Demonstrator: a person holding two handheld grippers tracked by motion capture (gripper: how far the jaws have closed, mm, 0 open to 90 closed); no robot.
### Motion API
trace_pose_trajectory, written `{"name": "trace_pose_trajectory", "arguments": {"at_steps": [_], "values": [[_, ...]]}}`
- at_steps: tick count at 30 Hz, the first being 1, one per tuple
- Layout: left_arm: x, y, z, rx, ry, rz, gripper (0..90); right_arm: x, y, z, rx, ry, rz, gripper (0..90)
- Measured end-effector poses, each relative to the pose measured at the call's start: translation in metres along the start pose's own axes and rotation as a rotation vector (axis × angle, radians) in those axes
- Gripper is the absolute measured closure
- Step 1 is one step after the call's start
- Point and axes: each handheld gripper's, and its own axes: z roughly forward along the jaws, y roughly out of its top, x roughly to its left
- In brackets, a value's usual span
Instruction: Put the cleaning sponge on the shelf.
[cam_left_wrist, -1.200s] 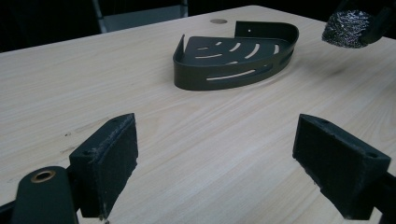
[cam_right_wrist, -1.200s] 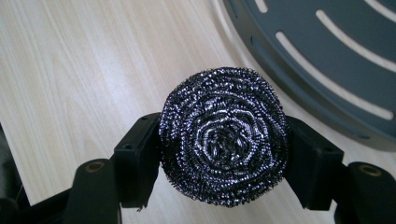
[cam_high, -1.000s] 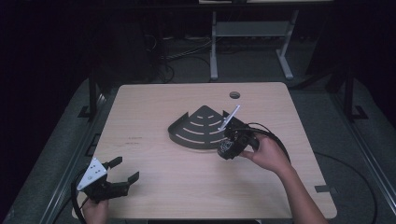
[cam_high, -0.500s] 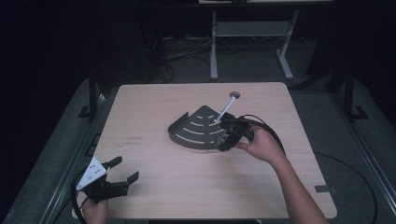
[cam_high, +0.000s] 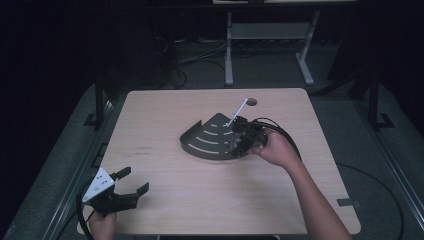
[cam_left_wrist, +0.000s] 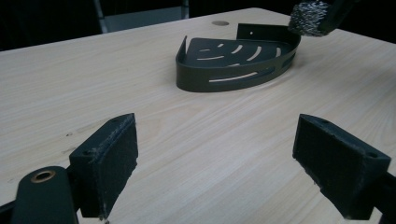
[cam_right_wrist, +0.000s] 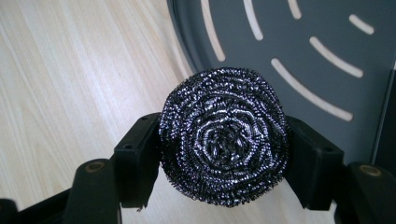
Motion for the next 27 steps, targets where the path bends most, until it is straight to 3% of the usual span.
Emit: {"name": "trace_pose_trajectory", "arguments": {"at_steps": [11,27], "values": [[-0.003,0.001,0.002,0.006,-0.004,0.016,13.5,-0.011,0.017,0.003,-0.009,0.004,0.014,33.5],[-0.002,0.001,0.001,-0.005,-0.005,0.004,13.5,-0.031,0.029,0.020,-0.012,-0.002,0.068,33.4]]}}
